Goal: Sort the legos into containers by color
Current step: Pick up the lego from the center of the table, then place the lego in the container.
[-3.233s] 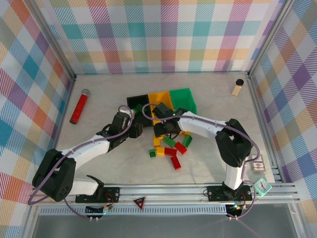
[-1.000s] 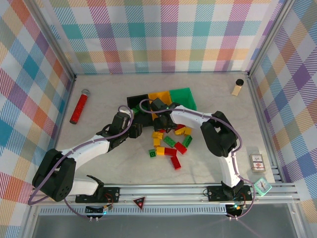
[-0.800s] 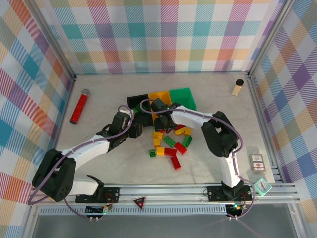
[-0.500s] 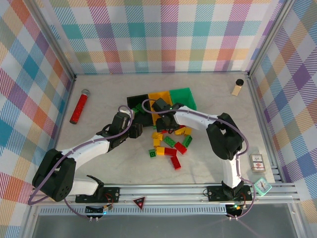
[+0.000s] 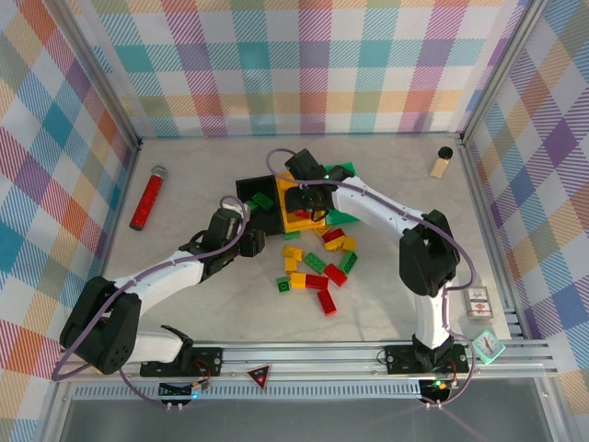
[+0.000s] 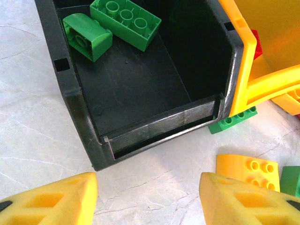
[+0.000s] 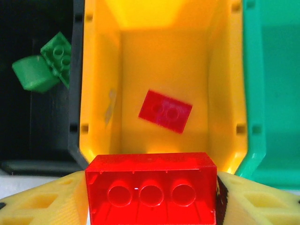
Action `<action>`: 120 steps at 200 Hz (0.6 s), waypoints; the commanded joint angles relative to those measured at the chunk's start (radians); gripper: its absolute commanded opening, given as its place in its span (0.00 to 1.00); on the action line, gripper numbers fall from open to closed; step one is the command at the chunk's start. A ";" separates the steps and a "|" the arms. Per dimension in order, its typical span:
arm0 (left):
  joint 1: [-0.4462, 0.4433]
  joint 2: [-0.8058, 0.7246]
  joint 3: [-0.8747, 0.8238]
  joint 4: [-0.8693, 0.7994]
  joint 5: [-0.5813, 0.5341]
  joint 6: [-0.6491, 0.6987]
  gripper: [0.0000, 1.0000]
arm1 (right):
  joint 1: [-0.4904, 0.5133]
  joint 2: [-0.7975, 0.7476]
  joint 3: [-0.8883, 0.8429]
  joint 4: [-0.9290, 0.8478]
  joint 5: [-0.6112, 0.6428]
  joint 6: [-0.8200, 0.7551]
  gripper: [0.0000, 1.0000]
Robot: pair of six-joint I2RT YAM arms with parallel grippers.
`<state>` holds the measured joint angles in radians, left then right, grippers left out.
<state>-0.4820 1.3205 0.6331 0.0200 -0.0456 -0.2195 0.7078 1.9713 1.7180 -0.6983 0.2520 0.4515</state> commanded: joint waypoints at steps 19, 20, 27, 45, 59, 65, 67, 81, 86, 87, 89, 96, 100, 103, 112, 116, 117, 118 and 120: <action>0.000 0.002 0.029 -0.011 0.006 -0.007 0.59 | -0.025 0.109 0.123 -0.040 -0.013 -0.045 0.71; 0.000 0.003 0.029 -0.011 0.005 -0.007 0.59 | -0.025 0.110 0.125 -0.042 -0.012 -0.045 0.71; 0.000 0.002 0.030 -0.012 0.007 -0.007 0.59 | -0.027 0.119 0.140 -0.046 -0.008 -0.047 0.74; 0.000 -0.001 0.028 -0.013 0.005 -0.007 0.59 | -0.027 0.115 0.141 -0.045 -0.006 -0.047 0.77; 0.000 -0.003 0.028 -0.014 0.003 -0.007 0.59 | -0.027 0.096 0.118 -0.034 -0.012 -0.044 0.78; 0.001 -0.002 0.028 -0.013 0.005 -0.008 0.59 | -0.027 0.083 0.107 -0.031 -0.014 -0.044 0.78; 0.000 -0.001 0.028 -0.013 0.005 -0.008 0.59 | -0.026 0.079 0.103 -0.030 -0.014 -0.044 0.78; 0.000 0.000 0.028 -0.010 0.008 -0.009 0.59 | -0.025 0.050 0.068 -0.025 -0.014 -0.041 0.78; 0.000 0.001 0.028 -0.010 0.009 -0.009 0.59 | -0.024 0.037 0.052 -0.021 -0.014 -0.039 0.78; 0.000 0.002 0.028 -0.009 0.010 -0.009 0.59 | -0.024 0.034 0.051 -0.020 -0.015 -0.039 0.78; 0.000 0.002 0.028 -0.009 0.010 -0.009 0.59 | -0.024 0.029 0.043 -0.018 -0.016 -0.038 0.78; 0.000 0.003 0.028 -0.009 0.012 -0.009 0.59 | -0.022 0.008 0.015 -0.012 -0.022 -0.037 0.77; 0.001 0.005 0.028 -0.006 0.012 -0.008 0.59 | -0.020 -0.005 -0.001 -0.008 -0.026 -0.035 0.77; 0.000 0.005 0.028 -0.006 0.015 -0.009 0.59 | -0.018 -0.014 -0.012 -0.005 -0.029 -0.036 0.77; 0.000 0.006 0.029 -0.006 0.016 -0.010 0.59 | -0.012 -0.040 -0.049 0.000 -0.037 -0.034 0.77; 0.001 0.006 0.030 -0.006 0.016 -0.010 0.59 | -0.011 -0.052 -0.066 0.002 -0.038 -0.034 0.77; 0.001 0.006 0.030 -0.006 0.016 -0.010 0.59 | -0.010 -0.055 -0.071 0.003 -0.039 -0.033 0.77; 0.001 0.006 0.030 -0.007 0.016 -0.010 0.59 | -0.009 -0.058 -0.074 0.003 -0.039 -0.032 0.77; 0.000 0.006 0.030 -0.006 0.015 -0.010 0.59 | -0.007 -0.063 -0.083 0.004 -0.041 -0.032 0.77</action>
<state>-0.4820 1.3205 0.6331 0.0204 -0.0429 -0.2199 0.6811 2.0052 1.7054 -0.7040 0.2379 0.4252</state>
